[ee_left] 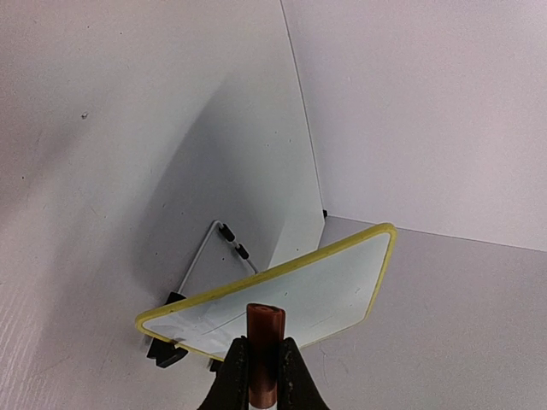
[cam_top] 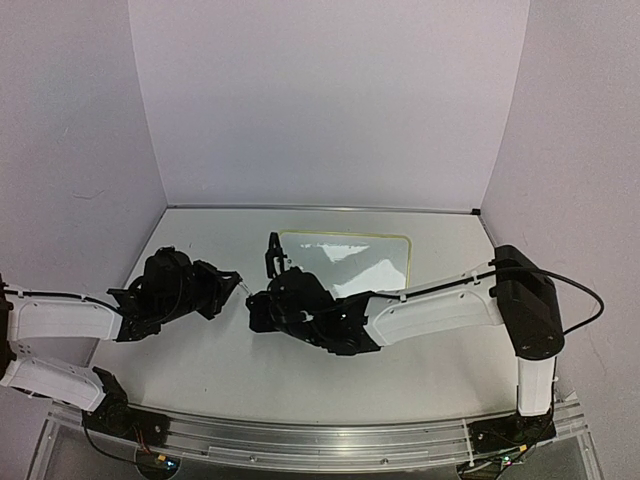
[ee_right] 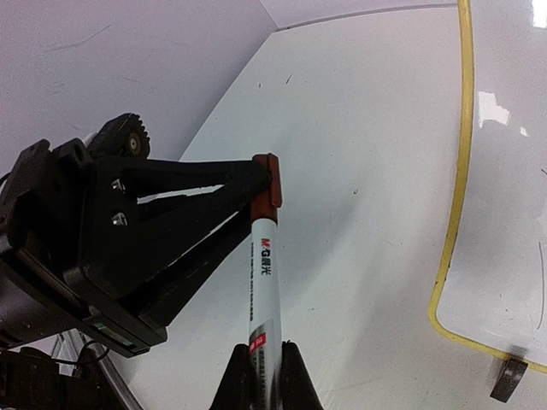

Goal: Write a sentence on the whiteboard
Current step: Pass from the left arm to the right

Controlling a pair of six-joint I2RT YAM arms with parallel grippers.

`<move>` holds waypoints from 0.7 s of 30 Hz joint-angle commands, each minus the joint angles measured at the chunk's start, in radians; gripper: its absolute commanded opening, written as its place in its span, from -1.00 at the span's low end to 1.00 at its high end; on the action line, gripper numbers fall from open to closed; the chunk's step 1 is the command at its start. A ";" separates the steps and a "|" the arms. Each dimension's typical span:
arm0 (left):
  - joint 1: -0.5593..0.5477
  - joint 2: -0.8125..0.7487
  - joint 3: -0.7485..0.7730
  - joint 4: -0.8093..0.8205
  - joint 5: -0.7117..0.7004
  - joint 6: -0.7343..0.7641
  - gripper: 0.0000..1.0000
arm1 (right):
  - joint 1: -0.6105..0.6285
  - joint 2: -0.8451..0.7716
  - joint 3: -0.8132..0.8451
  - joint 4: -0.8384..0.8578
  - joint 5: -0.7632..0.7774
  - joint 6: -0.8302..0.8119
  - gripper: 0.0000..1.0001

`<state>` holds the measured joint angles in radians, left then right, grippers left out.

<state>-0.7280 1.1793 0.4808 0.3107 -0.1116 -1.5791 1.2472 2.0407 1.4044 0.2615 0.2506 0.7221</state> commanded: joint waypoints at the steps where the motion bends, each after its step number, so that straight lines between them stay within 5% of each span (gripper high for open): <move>1: -0.005 -0.019 -0.017 0.034 0.005 0.020 -0.86 | 0.006 -0.030 -0.008 0.006 0.041 -0.022 -1.00; 7: 0.003 -0.032 0.036 -0.032 0.095 0.183 0.27 | 0.003 -0.149 -0.077 -0.048 0.047 -0.126 -1.00; 10: 0.022 -0.048 0.106 -0.176 0.174 0.338 0.66 | -0.013 -0.221 -0.080 -0.178 0.004 -0.179 -1.00; 14: 0.096 -0.057 0.162 -0.249 0.337 0.532 0.80 | -0.043 -0.333 -0.127 -0.308 -0.092 -0.236 -1.00; 21: 0.150 -0.061 0.249 -0.281 0.625 0.881 0.85 | -0.217 -0.508 -0.247 -0.363 -0.472 -0.253 -1.00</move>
<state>-0.5791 1.1464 0.6572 0.0670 0.2929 -0.9757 1.1121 1.5982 1.2108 -0.0272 0.0059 0.5204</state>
